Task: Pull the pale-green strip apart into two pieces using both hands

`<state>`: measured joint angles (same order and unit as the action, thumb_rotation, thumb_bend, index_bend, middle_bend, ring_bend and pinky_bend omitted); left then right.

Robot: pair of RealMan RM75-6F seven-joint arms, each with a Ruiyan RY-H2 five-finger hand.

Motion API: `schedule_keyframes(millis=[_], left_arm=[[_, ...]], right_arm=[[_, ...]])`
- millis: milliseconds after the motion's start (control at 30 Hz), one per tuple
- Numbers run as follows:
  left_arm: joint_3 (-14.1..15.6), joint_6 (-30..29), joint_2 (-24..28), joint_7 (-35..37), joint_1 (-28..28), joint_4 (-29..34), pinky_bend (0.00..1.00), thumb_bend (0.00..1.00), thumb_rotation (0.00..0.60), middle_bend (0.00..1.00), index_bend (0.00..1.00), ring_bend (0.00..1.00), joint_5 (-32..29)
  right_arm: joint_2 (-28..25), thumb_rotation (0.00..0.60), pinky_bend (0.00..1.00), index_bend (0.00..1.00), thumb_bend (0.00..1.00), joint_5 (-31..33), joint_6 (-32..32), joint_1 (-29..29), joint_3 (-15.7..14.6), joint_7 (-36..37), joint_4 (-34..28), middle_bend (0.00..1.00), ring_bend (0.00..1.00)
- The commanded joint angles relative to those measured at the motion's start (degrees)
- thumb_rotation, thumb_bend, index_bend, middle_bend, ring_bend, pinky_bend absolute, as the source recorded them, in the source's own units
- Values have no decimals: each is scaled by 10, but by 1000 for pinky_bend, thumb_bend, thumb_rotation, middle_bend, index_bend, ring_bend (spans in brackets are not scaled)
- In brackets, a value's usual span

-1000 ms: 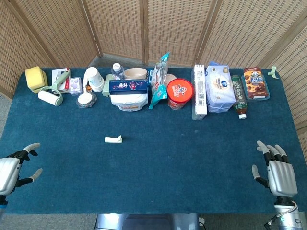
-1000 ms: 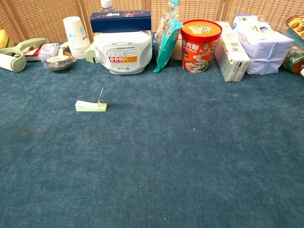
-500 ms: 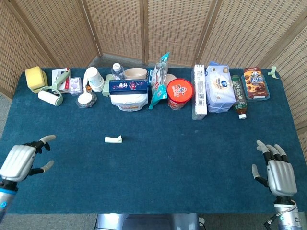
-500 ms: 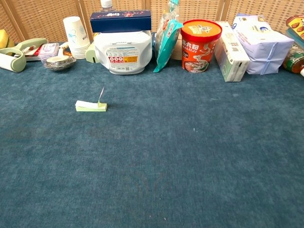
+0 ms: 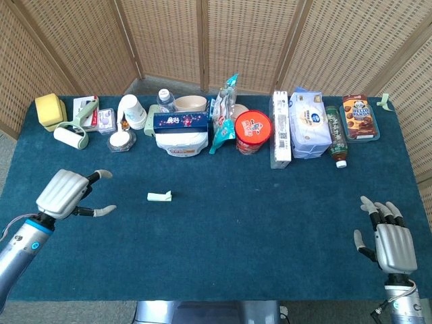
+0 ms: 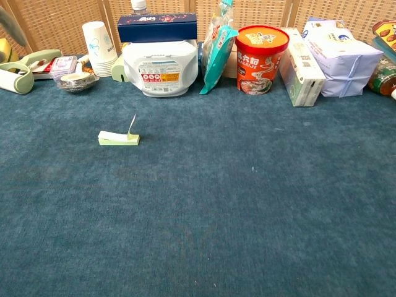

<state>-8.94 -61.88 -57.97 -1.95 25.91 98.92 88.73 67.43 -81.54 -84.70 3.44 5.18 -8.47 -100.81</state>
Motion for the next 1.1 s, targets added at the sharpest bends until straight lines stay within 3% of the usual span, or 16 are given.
schedule_keyframes(millis=[33, 67, 133, 200, 300, 767, 1100], left_arm=[[-3, 29, 0, -6, 24, -9, 1000, 112, 184, 1000, 306, 1000, -2], [-3, 36, 0, -8, 29, -10, 1000, 112, 201, 1000, 306, 1000, -3], [-3, 49, 1, -11, 37, -11, 1000, 118, 290, 1000, 306, 1000, -5], [-2, 67, 2, -13, 50, -10, 1000, 168, 462, 1000, 305, 1000, -9], [-1, 84, 0, -20, 64, -9, 1000, 218, 587, 1000, 299, 1000, -16], [2, 139, -39, -84, 110, -6, 1000, 223, 600, 1000, 336, 1000, -91], [7, 173, -88, -106, 143, -46, 1000, 224, 600, 1000, 372, 1000, -144]], right_arm=[[1, 600, 120, 106, 473, 2, 2, 1, 0, 0, 1, 305, 164], [1, 600, 120, 106, 474, 3, 2, 1, 0, 0, 2, 305, 164], [1, 600, 120, 106, 473, 4, 3, 1, 1, 0, 3, 305, 164], [2, 600, 120, 106, 473, 5, 4, 2, 2, 1, 4, 305, 164], [3, 600, 120, 106, 473, 4, 4, 3, 3, 2, 5, 305, 164], [4, 600, 120, 105, 473, 4, 0, 1, 2, 15, 13, 305, 164], [2, 600, 120, 104, 473, 2, -7, -6, -2, 19, 13, 305, 163]])
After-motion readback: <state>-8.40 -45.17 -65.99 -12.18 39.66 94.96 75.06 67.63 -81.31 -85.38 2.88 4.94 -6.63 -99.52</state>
